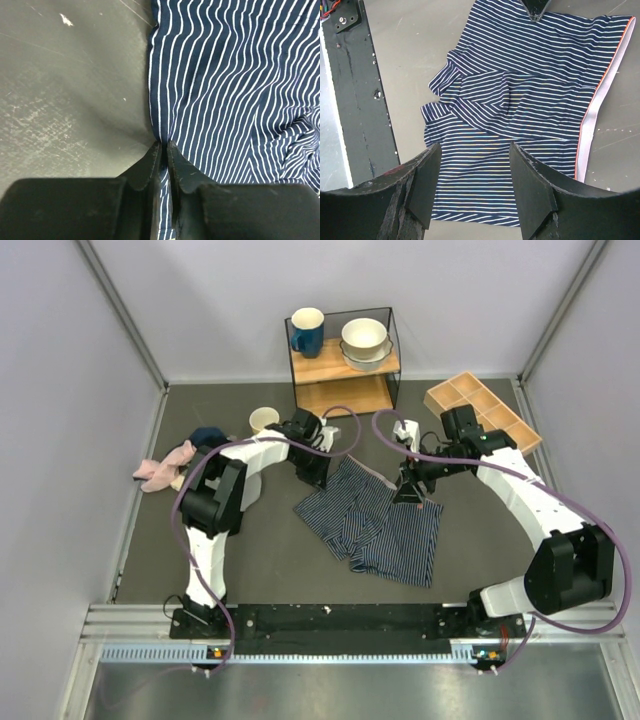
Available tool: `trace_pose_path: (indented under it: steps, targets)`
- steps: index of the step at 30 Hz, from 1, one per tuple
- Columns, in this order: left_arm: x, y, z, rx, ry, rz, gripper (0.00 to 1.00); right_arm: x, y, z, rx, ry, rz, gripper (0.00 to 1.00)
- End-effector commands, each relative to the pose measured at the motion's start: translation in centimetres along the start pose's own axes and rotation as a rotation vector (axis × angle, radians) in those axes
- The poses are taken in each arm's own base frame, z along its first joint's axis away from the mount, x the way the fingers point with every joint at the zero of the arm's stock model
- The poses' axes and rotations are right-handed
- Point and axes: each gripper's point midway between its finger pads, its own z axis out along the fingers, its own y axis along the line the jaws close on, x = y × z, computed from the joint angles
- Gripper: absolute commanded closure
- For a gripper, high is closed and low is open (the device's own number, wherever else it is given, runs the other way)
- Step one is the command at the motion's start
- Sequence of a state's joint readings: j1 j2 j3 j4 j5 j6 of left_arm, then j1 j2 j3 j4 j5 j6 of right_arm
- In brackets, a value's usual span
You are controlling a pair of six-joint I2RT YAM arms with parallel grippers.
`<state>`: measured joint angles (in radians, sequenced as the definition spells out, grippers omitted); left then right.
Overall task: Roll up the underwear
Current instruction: Fold the underwear at the center of the board.
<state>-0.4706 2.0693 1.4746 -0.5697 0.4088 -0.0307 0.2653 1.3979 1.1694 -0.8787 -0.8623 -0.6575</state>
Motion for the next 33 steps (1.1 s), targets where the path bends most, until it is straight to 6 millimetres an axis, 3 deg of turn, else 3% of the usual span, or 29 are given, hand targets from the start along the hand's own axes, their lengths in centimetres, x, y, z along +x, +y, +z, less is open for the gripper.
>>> trace_pose_path:
  steps: [1, 6, 13, 18, 33]
  targets:
    - [0.0, 0.0, -0.7, -0.085, 0.010, 0.027, 0.91, -0.7, 0.3, -0.2, -0.009, -0.033, -0.023, 0.43]
    - [-1.0, -2.1, -2.1, -0.061, -0.032, 0.046, 1.00, -0.5, 0.2, -0.2, -0.004, -0.028, -0.022, 0.43]
    - [-0.8, -6.7, -3.6, 0.038, -0.087, 0.067, 1.00, -0.5, -0.1, -0.4, 0.011, -0.026, -0.019, 0.42]
    - [-0.7, -8.8, -4.2, 0.103, -0.127, 0.050, 1.00, -0.4, -0.5, -0.9, 0.027, -0.035, -0.004, 0.42]
    - [0.4, -12.2, -4.3, 0.232, -0.133, 0.042, 1.00, 0.2, -1.2, -0.7, 0.034, -0.019, 0.010, 0.42]
